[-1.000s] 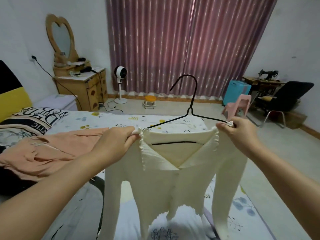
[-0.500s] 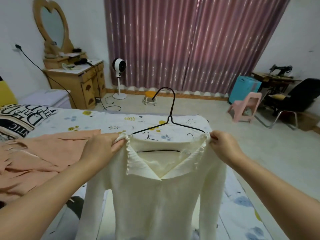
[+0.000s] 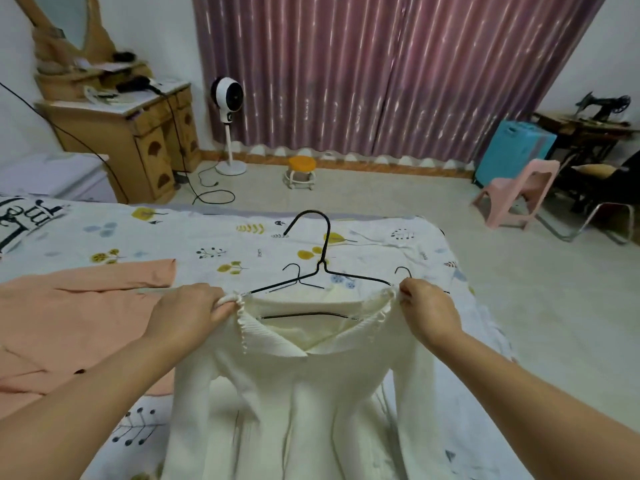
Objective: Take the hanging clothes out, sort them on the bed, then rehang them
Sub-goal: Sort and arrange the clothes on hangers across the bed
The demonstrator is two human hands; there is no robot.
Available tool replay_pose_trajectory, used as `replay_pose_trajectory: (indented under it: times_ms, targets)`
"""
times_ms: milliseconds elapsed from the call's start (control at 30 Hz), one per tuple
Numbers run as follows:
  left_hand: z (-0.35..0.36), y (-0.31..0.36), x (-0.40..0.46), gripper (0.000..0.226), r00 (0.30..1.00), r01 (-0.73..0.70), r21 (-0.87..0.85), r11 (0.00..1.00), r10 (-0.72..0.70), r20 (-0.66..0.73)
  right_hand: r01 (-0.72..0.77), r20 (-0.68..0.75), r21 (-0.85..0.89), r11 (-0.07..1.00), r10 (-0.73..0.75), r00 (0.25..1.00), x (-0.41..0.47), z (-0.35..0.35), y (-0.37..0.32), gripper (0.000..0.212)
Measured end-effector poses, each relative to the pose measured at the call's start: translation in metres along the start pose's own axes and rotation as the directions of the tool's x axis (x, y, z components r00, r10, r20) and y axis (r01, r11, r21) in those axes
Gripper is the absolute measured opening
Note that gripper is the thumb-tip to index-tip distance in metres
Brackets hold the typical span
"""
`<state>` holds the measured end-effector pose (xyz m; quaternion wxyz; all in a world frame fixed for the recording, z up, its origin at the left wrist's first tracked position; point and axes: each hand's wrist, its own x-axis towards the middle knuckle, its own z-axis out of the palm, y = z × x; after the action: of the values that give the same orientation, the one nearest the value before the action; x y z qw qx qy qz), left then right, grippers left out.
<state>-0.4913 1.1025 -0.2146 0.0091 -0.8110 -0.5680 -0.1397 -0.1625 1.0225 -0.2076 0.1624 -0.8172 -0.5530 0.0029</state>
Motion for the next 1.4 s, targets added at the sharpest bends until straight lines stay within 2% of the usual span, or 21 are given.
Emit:
replay_pose_trajectory:
  times_ms: [100,200,267,333,367,433,533,600,700,733,800,1000,1100,1233,1400]
  targets:
    - [0.034,-0.01,0.021,0.029,0.999,0.016,0.054,0.998,-0.018,0.05,0.002,0.057,-0.007,1.0,-0.002,0.998,0.024,0.039,-0.001,0.017]
    - [0.065,-0.018,0.05,0.035,0.995,0.044,0.082,0.996,-0.051,0.082,-0.009,0.054,0.013,1.0,0.008,0.999,0.057,0.072,-0.007,0.022]
    - [0.086,-0.022,0.074,0.036,0.987,0.144,-0.059,0.988,-0.139,0.076,-0.028,0.086,0.082,0.996,0.021,0.996,0.081,0.089,-0.014,0.036]
    - [0.107,-0.026,0.093,0.056,0.958,0.271,-0.181,0.945,-0.248,0.143,-0.06,0.184,0.104,0.993,0.04,0.982,0.094,0.106,-0.022,0.055]
    - [0.119,-0.027,0.098,0.066,0.946,0.29,-0.159,0.944,-0.258,0.196,-0.078,0.231,0.093,0.993,0.054,0.972,0.094,0.116,-0.023,0.06]
    - [0.146,-0.026,0.095,0.07,0.932,0.25,-0.068,0.966,-0.221,0.288,-0.077,0.312,0.03,0.997,0.064,0.948,0.084,0.14,-0.021,0.06]
    - [0.179,-0.018,0.065,0.061,0.913,0.151,-0.028,0.988,-0.129,0.387,0.049,0.429,-0.084,0.995,-0.008,0.903,0.049,0.171,-0.01,0.056]
    - [0.189,-0.013,0.042,0.056,0.846,0.103,-0.026,0.994,-0.074,0.528,0.127,0.517,-0.123,0.984,-0.046,0.855,0.023,0.182,-0.003,0.055]
    - [0.19,-0.015,0.014,0.056,0.66,0.093,0.0,0.996,-0.062,0.749,0.204,0.602,-0.185,0.961,-0.054,0.797,-0.01,0.181,0.005,0.052]
    - [0.187,-0.016,0.007,0.055,0.619,0.099,0.011,0.995,-0.07,0.782,0.226,0.614,-0.198,0.954,-0.059,0.787,-0.019,0.177,0.007,0.05]
    - [0.176,-0.013,-0.006,0.049,0.587,0.102,0.01,0.995,-0.068,0.807,0.263,0.62,-0.19,0.946,-0.092,0.779,-0.035,0.165,0.009,0.046]
    - [0.11,0.02,-0.052,0.046,0.61,0.061,-0.062,0.996,0.012,0.793,0.413,0.549,-0.145,0.899,-0.273,0.79,-0.09,0.105,0.001,0.042]
    - [0.071,0.036,-0.081,0.047,0.637,0.026,-0.08,0.996,0.045,0.77,0.453,0.517,-0.159,0.877,-0.317,0.795,-0.127,0.071,-0.009,0.04]
    - [0.015,0.063,-0.135,0.048,0.706,0.021,-0.115,0.993,0.066,0.705,0.429,0.462,-0.159,0.889,-0.317,0.828,-0.186,0.023,-0.026,0.038]
    - [-0.05,0.094,-0.228,0.048,0.791,0.063,-0.175,0.983,0.058,0.609,0.322,0.434,-0.115,0.94,-0.244,0.867,-0.274,-0.033,-0.046,0.041]
